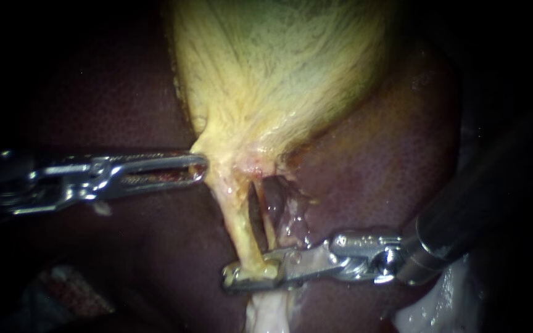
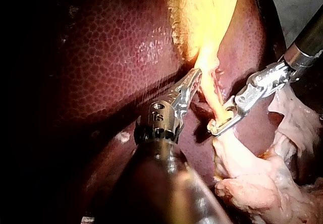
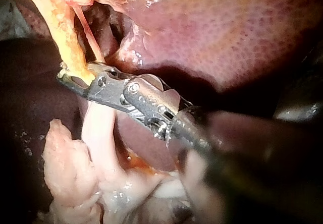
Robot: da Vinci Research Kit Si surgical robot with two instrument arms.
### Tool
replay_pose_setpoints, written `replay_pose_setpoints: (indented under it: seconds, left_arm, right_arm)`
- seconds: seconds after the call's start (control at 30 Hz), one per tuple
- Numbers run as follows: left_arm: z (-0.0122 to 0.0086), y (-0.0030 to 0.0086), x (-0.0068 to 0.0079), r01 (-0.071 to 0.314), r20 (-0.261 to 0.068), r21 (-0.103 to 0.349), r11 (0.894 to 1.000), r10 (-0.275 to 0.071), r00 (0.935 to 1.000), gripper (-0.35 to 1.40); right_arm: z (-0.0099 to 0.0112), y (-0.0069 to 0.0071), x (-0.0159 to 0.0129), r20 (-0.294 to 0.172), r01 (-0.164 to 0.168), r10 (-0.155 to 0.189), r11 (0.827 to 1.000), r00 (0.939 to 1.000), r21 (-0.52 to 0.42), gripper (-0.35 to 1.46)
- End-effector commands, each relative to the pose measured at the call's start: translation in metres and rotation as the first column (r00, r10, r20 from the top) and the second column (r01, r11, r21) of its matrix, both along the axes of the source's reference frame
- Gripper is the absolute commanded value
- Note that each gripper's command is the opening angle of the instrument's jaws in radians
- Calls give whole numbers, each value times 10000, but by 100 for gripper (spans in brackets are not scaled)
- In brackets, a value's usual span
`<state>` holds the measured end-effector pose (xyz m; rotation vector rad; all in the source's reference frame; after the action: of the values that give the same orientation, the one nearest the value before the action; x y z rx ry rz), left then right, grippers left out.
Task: Going back first clip left tube
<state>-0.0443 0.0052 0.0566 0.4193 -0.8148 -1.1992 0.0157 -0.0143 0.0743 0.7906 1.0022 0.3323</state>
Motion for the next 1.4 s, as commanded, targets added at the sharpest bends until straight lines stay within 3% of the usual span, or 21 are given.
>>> replay_pose_setpoints:
  seconds: [0.03,0.3,0.5,0.7,0.8,0.9,1.13,1.4]
  left_arm:
    - [0,0,0,-6,6,0,10000,6,10000,-35]
    - [-1,0,1,-7,7,1,10000,7,10000,-35]
    - [-1,0,1,-7,6,1,10000,7,10000,-35]
    - [-1,-1,1,-9,8,0,10000,9,10000,-35]
    - [-1,-1,2,-11,9,0,10000,11,10000,-35]
    - [-1,-1,2,-12,9,0,10000,12,10000,-35]
    - [-1,-1,3,-14,10,0,10000,14,10000,-35]
    - [-2,-1,4,-18,12,0,10000,18,10000,-35]
  right_arm:
    - [0,0,0,2,-2,2,10000,10000,-9,-35]
    - [0,-1,0,0,75,-75,10000,10000,12,-35]
    - [-2,-3,1,-70,90,-89,10000,9999,36,33]
    - [-2,-1,7,-664,63,-110,9974,9977,-712,53]
    - [-1,1,12,-925,-151,4,9873,9957,-1581,59]
    - [0,2,13,-1128,-130,-120,9758,9935,-2181,60]
    - [-3,6,8,-1440,59,-508,9551,9883,-2961,60]
    - [-11,14,-12,-1593,43,-656,9337,9850,-3581,60]
